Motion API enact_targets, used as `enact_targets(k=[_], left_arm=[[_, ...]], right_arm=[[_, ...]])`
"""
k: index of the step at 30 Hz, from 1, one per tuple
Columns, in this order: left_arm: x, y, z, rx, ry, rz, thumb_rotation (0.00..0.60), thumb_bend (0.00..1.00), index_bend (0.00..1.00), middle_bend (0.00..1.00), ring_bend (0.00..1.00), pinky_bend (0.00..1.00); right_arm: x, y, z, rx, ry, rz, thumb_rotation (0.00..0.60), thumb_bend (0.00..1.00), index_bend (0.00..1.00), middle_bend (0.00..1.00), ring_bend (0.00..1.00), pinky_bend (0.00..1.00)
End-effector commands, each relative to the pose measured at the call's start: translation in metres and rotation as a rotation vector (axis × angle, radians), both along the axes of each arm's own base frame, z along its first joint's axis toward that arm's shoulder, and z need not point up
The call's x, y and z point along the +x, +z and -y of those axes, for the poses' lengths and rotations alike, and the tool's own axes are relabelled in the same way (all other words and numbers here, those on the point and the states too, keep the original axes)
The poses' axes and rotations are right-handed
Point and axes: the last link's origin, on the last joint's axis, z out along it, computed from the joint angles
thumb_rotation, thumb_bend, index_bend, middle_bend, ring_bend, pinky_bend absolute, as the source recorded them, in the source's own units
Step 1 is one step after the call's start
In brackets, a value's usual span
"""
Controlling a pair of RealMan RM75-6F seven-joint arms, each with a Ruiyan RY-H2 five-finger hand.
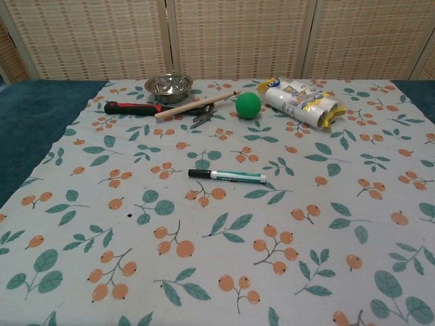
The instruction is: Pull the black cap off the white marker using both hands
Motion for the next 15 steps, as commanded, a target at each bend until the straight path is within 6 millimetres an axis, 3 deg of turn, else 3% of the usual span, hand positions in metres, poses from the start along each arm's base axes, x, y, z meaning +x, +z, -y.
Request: enact_targets(k=[1, 5, 8, 12, 15], left_arm=[[0.001, 0.000, 0.000, -0.001, -0.004, 0.003, 0.600, 0.43, 0.00, 0.00, 0.00, 0.07], [0.004, -0.005, -0.003, -0.018, -0.014, 0.011, 0.600, 0.43, 0.00, 0.00, 0.00, 0.07], [0.004, -0.008, -0.006, -0.030, -0.015, 0.013, 0.600, 0.43, 0.00, 0.00, 0.00, 0.07], [0.002, -0.010, -0.011, -0.042, -0.001, 0.020, 0.600, 0.43, 0.00, 0.00, 0.00, 0.07], [0.000, -0.010, -0.013, -0.046, 0.013, 0.021, 0.600, 0.43, 0.00, 0.00, 0.00, 0.07]], right_arm=[[-0.002, -0.003, 0.002, 0.003, 0.000, -0.005, 0.600, 0.16, 0.00, 0.00, 0.00, 0.00], [0.003, -0.014, 0.012, -0.044, 0.019, 0.091, 0.600, 0.16, 0.00, 0.00, 0.00, 0.00], [0.021, -0.029, 0.030, -0.006, 0.055, 0.131, 0.600, 0.16, 0.00, 0.00, 0.00, 0.00], [0.063, -0.056, 0.068, 0.056, 0.143, 0.057, 0.600, 0.17, 0.02, 0.07, 0.00, 0.00], [0.095, -0.084, 0.094, 0.107, 0.181, -0.001, 0.600, 0.17, 0.10, 0.13, 0.00, 0.00]])
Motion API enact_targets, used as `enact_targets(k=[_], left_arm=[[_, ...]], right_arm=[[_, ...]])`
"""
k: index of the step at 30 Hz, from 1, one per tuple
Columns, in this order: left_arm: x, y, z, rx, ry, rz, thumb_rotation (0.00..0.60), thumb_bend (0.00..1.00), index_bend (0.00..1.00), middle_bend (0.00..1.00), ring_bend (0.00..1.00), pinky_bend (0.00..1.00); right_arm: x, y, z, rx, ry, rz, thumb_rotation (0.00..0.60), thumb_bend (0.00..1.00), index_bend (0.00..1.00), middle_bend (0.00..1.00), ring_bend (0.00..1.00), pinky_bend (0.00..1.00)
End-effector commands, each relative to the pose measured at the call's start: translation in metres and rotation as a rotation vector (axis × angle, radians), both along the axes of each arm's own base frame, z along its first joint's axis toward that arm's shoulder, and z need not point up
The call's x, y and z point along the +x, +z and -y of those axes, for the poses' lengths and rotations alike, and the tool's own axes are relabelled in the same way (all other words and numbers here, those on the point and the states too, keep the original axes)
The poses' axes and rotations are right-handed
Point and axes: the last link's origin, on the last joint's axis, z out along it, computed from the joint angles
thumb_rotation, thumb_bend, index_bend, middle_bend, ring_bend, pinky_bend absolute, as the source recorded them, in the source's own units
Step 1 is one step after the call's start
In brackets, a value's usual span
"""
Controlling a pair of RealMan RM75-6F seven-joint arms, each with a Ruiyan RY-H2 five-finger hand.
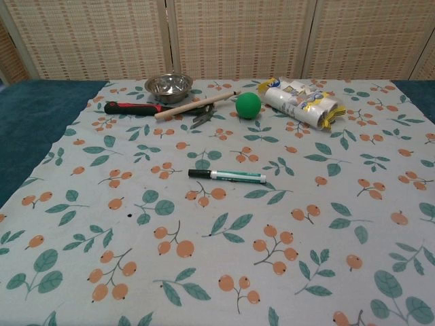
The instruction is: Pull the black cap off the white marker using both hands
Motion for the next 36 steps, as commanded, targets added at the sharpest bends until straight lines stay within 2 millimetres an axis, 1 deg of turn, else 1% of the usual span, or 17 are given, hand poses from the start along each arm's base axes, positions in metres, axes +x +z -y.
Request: enact_targets(k=[1, 6, 9, 16, 21, 24, 30, 33, 36], left_arm=[[-0.002, 0.000, -0.002, -0.004, 0.013, 0.002, 0.600, 0.43, 0.00, 0.00, 0.00, 0.07], [-0.004, 0.003, -0.004, 0.005, 0.025, 0.007, 0.600, 0.43, 0.00, 0.00, 0.00, 0.07], [-0.004, 0.006, -0.005, 0.017, 0.022, 0.016, 0.600, 0.43, 0.00, 0.00, 0.00, 0.07], [-0.003, 0.008, -0.004, 0.029, -0.004, 0.032, 0.600, 0.43, 0.00, 0.00, 0.00, 0.07], [-0.005, 0.010, -0.004, 0.025, 0.002, 0.037, 0.600, 0.43, 0.00, 0.00, 0.00, 0.07], [-0.006, 0.011, -0.004, 0.026, 0.008, 0.041, 0.600, 0.43, 0.00, 0.00, 0.00, 0.07], [-0.007, 0.014, -0.004, 0.033, 0.013, 0.049, 0.600, 0.43, 0.00, 0.00, 0.00, 0.07], [-0.007, 0.015, -0.005, 0.034, 0.014, 0.050, 0.600, 0.43, 0.00, 0.00, 0.00, 0.07], [-0.007, 0.015, -0.005, 0.034, 0.015, 0.050, 0.600, 0.43, 0.00, 0.00, 0.00, 0.07]], right_arm=[[0.062, -0.048, 0.047, 0.089, 0.091, -0.077, 0.600, 0.17, 0.13, 0.14, 0.00, 0.00], [0.110, -0.097, 0.072, 0.186, 0.145, -0.130, 0.600, 0.18, 0.20, 0.19, 0.00, 0.00], [0.132, -0.121, 0.080, 0.219, 0.166, -0.162, 0.600, 0.18, 0.22, 0.21, 0.00, 0.00], [0.165, -0.170, 0.094, 0.257, 0.148, -0.183, 0.600, 0.23, 0.29, 0.26, 0.00, 0.00], [0.174, -0.199, 0.105, 0.258, 0.113, -0.217, 0.600, 0.26, 0.32, 0.27, 0.00, 0.00], [0.177, -0.210, 0.110, 0.253, 0.110, -0.241, 0.600, 0.27, 0.32, 0.27, 0.00, 0.00], [0.178, -0.225, 0.118, 0.246, 0.086, -0.270, 0.600, 0.28, 0.34, 0.28, 0.00, 0.00], [0.180, -0.229, 0.118, 0.243, 0.089, -0.277, 0.600, 0.29, 0.35, 0.29, 0.00, 0.00], [0.177, -0.231, 0.120, 0.231, 0.092, -0.300, 0.600, 0.29, 0.38, 0.30, 0.00, 0.00]])
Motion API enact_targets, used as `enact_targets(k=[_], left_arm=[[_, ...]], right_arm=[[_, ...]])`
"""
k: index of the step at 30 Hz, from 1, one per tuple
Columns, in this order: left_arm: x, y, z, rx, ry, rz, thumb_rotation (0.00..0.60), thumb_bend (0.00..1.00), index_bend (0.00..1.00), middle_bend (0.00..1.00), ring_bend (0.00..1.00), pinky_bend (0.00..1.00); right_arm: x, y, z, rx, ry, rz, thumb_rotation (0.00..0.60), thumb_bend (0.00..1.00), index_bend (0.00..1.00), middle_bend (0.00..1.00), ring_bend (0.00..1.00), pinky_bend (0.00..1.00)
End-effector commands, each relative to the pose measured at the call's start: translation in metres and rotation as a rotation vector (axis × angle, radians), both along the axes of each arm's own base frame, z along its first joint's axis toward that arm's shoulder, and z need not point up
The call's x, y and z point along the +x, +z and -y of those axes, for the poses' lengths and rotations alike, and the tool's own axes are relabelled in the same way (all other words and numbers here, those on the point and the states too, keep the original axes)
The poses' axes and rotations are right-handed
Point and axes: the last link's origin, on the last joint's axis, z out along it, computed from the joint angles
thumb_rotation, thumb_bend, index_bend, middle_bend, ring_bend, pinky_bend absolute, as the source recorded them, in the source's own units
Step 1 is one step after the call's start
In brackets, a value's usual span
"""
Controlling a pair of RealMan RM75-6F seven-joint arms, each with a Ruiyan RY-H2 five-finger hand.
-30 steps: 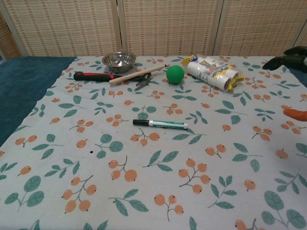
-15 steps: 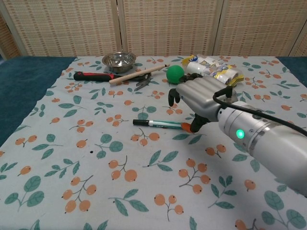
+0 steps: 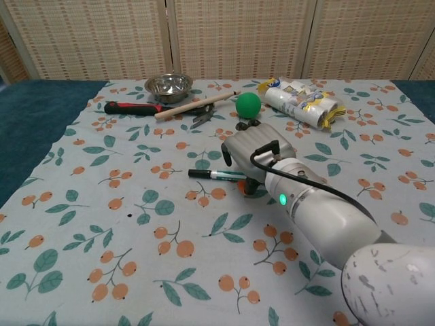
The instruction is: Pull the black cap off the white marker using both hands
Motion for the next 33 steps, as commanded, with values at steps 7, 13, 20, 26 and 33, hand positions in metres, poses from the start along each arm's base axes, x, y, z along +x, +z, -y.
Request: enact_targets(k=[7, 13, 20, 26, 33], left_arm=[[0.000, 0.000, 0.000, -0.002, 0.003, -0.001, 0.600, 0.43, 0.00, 0.00, 0.00, 0.07], [-0.001, 0.000, 0.000, -0.001, 0.005, -0.001, 0.600, 0.43, 0.00, 0.00, 0.00, 0.07], [-0.002, 0.001, -0.002, 0.003, 0.007, 0.009, 0.600, 0.43, 0.00, 0.00, 0.00, 0.07], [-0.002, 0.000, -0.003, 0.008, 0.000, 0.013, 0.600, 0.44, 0.00, 0.00, 0.00, 0.07], [-0.003, 0.000, -0.007, 0.040, -0.025, 0.044, 0.600, 0.47, 0.02, 0.09, 0.00, 0.09]], right_arm=[[-0.004, -0.006, 0.003, -0.011, -0.014, -0.019, 0.600, 0.29, 0.41, 0.32, 0.00, 0.00], [-0.006, -0.009, 0.005, -0.010, -0.022, -0.019, 0.600, 0.30, 0.48, 0.37, 0.03, 0.00], [-0.006, -0.011, 0.004, -0.013, -0.029, -0.012, 0.600, 0.30, 0.59, 0.44, 0.12, 0.00], [-0.006, -0.011, 0.001, -0.005, -0.014, 0.000, 0.600, 0.33, 0.75, 0.59, 0.27, 0.00], [-0.006, 0.005, -0.003, -0.011, 0.019, 0.083, 0.600, 0.38, 0.88, 0.73, 0.40, 0.02]])
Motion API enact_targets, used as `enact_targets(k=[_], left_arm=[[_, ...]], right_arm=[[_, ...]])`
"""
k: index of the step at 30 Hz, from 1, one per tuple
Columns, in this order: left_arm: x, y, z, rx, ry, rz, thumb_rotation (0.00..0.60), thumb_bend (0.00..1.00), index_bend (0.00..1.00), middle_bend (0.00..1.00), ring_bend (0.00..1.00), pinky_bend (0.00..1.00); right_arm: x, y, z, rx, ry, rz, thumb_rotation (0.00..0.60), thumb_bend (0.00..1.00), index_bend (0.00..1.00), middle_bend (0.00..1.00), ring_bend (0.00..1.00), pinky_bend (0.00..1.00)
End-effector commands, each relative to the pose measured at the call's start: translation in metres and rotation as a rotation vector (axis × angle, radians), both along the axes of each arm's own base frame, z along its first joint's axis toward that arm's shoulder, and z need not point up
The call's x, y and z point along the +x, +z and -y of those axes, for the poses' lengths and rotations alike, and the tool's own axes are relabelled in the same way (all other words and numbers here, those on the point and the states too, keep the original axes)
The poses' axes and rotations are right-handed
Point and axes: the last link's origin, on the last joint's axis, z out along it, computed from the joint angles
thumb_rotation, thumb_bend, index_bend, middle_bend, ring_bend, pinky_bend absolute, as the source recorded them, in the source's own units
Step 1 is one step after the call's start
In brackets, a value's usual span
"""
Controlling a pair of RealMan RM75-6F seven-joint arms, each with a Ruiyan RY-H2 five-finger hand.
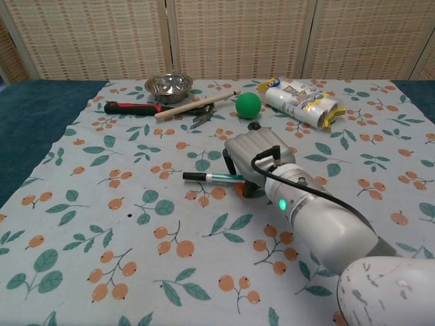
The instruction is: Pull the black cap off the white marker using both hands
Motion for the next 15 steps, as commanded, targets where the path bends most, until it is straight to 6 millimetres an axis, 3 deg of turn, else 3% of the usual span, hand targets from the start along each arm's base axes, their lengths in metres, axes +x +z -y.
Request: enact_targets(k=[1, 5, 10, 15], left_arm=[[0.002, -0.003, -0.001, 0.013, -0.017, 0.016, 0.600, 0.47, 0.02, 0.09, 0.00, 0.10], [0.015, -0.012, -0.005, 0.040, -0.074, 0.042, 0.600, 0.48, 0.06, 0.17, 0.06, 0.20], [0.055, -0.024, -0.028, 0.043, -0.191, 0.025, 0.600, 0.47, 0.13, 0.34, 0.23, 0.36], [0.098, -0.051, -0.063, 0.005, -0.237, 0.029, 0.600, 0.47, 0.13, 0.58, 0.47, 0.63]], right_arm=[[-0.003, 0.011, -0.001, -0.006, 0.021, 0.033, 0.600, 0.38, 0.88, 0.73, 0.40, 0.02], [-0.001, 0.022, 0.003, -0.011, 0.032, 0.042, 0.600, 0.38, 0.88, 0.73, 0.41, 0.02], [0.016, 0.033, 0.003, 0.002, 0.060, 0.041, 0.600, 0.38, 0.88, 0.73, 0.41, 0.02], [0.034, 0.037, -0.007, 0.010, 0.111, -0.006, 0.600, 0.38, 0.88, 0.73, 0.41, 0.02]])
